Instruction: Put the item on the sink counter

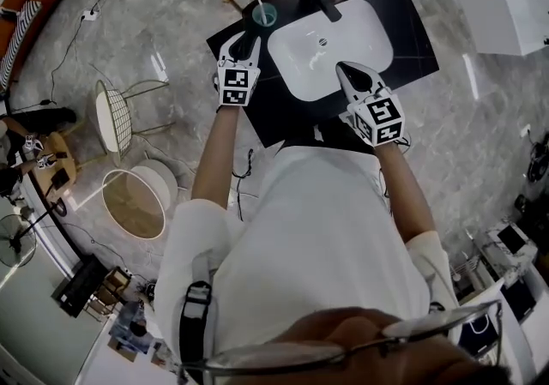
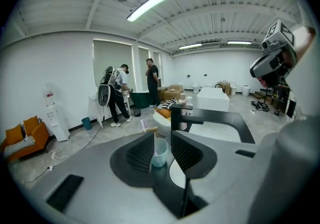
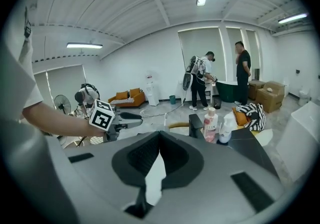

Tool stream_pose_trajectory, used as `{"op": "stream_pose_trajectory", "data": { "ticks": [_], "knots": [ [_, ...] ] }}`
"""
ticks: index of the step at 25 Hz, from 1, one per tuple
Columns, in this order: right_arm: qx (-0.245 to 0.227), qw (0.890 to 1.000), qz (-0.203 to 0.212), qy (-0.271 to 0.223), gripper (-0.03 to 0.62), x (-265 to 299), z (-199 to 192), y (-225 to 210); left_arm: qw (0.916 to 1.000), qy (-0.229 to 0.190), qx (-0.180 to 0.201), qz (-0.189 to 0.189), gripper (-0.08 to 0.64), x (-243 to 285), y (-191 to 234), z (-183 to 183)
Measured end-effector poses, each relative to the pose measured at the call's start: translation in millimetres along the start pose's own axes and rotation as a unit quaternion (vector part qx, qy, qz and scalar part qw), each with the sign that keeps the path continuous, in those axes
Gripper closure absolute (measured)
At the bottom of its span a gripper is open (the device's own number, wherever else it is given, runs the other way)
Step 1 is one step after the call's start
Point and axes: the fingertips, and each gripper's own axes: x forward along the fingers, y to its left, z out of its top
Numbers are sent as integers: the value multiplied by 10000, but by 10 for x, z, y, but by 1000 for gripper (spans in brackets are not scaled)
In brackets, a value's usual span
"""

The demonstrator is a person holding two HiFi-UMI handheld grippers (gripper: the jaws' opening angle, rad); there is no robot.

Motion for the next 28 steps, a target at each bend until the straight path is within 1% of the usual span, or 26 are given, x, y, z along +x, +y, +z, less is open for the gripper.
{"op": "stream_pose_trajectory", "data": {
  "ticks": [6, 10, 16, 22, 28],
  "knots": [
    [-126, 9998, -10, -170, 584, -207, 105, 2, 9986, -257, -471, 17, 459, -350, -116, 174],
    [-302, 9991, 98, -283, 584, -347, 178, 10, 9970, -400, -647, 159, 462, -579, -213, 314],
    [-471, 9971, 368, -463, 586, -588, 245, -35, 9940, -531, -871, 383, 469, -928, -501, 490],
    [-688, 9930, 692, -659, 586, -875, 334, -91, 9857, -731, -1371, 655, 489, -1318, -842, 660],
    [-935, 9877, 1016, -735, 585, -1154, 257, -36, 9799, -783, -1633, 839, 512, -1705, -1289, 718]
  ]
}}
